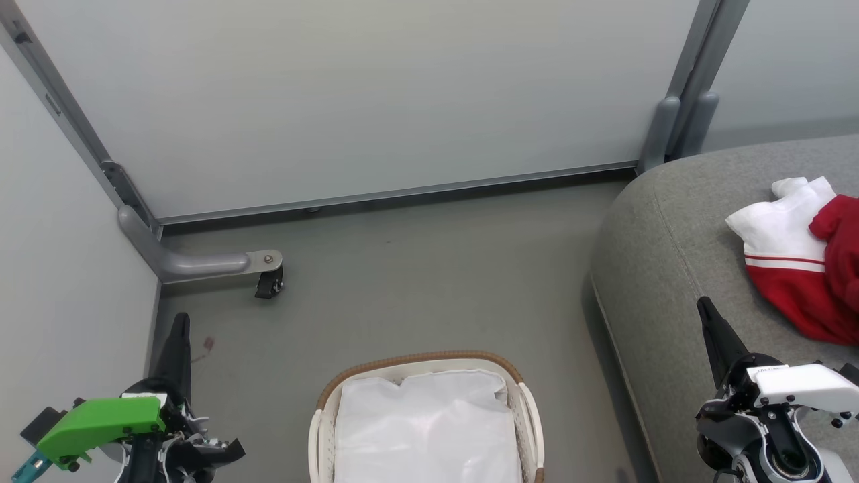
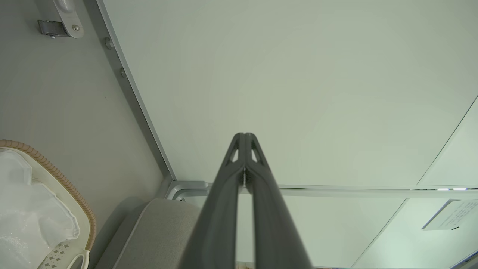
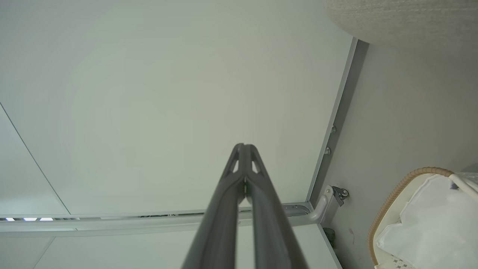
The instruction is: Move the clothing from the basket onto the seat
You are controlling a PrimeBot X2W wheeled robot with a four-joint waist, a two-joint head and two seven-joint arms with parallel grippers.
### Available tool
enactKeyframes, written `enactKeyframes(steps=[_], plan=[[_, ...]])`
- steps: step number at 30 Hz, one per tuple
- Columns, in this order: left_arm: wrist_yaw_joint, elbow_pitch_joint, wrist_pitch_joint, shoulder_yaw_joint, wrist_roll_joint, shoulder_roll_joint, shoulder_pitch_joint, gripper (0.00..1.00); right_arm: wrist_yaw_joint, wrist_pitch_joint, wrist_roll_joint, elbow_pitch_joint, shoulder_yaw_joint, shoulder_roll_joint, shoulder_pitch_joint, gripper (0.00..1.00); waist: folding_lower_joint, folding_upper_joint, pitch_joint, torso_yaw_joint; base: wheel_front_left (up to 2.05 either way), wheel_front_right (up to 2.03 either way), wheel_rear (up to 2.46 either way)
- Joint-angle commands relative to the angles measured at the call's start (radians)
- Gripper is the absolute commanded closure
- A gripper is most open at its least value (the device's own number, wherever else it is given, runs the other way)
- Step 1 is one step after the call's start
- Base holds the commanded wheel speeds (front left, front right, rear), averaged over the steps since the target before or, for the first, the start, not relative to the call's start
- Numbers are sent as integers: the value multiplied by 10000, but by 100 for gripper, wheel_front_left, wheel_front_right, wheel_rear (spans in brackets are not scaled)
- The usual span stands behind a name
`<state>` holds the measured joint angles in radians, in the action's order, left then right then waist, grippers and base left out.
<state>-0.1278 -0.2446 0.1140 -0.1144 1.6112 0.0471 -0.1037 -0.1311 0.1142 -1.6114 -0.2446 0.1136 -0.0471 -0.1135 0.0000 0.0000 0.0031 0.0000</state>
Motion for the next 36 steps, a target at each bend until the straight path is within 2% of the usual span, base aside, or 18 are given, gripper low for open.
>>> enactKeyframes(steps=[1, 36], plan=[[-67, 16, 36, -19, 35, 58, -95, 100, 7, 34, -31, 26, 23, -60, 108, 100, 0, 0, 0, 0, 0, 0, 0], [-67, 17, 35, -18, 36, 59, -95, 100, 7, 33, -32, 26, 22, -60, 109, 100, 0, 0, 0, 0, 0, 0, 0]])
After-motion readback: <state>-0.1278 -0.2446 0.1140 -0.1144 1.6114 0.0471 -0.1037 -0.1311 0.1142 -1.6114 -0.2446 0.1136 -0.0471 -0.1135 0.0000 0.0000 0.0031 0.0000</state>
